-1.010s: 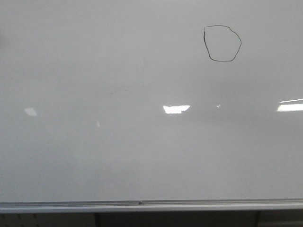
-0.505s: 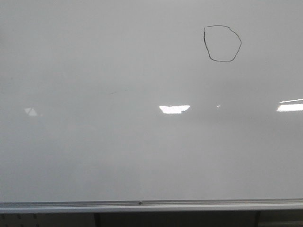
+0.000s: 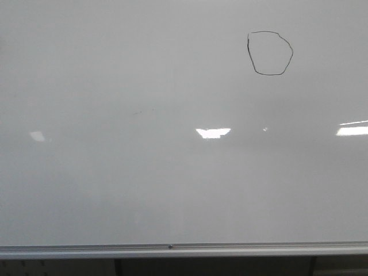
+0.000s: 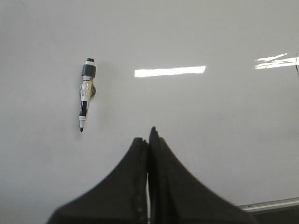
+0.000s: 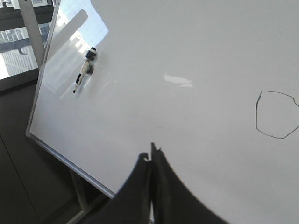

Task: Write number 0 on whiteboard

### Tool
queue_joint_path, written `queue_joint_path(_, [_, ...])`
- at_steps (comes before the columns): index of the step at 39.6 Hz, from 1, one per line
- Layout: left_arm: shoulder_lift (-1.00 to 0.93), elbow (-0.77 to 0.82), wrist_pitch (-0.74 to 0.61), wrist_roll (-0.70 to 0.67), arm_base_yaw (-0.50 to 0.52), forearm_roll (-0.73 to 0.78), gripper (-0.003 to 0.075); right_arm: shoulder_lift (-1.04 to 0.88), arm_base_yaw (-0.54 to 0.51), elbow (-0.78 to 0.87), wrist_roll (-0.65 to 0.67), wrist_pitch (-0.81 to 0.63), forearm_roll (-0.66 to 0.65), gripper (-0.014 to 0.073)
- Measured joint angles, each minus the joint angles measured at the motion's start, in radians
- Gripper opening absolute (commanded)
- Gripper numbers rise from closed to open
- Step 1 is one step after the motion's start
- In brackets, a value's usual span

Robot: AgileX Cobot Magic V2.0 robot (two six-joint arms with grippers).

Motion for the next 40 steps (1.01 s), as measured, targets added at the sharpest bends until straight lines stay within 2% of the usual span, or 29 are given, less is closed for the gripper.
queue_joint_path(15, [-0.016, 0.007, -0.026, 0.0, 0.0, -0.003, -0.002, 0.0, 0.0, 0.0, 0.0, 0.0, 0.0, -0.0068])
queue_joint_path(21, [-0.044, 0.087, -0.223, -0.002, 0.0, 0.024, -0.002, 0.0, 0.0, 0.0, 0.0, 0.0, 0.0, -0.0068])
queue_joint_path(26, [-0.096, 0.197, -0.408, -0.066, 0.0, 0.106, -0.002, 0.0, 0.0, 0.0, 0.0, 0.0, 0.0, -0.0068])
queue_joint_path(40, [-0.098, 0.495, -0.637, -0.279, -0.119, 0.375, -0.002, 0.0, 0.0, 0.0, 0.0, 0.003, 0.0, -0.0068])
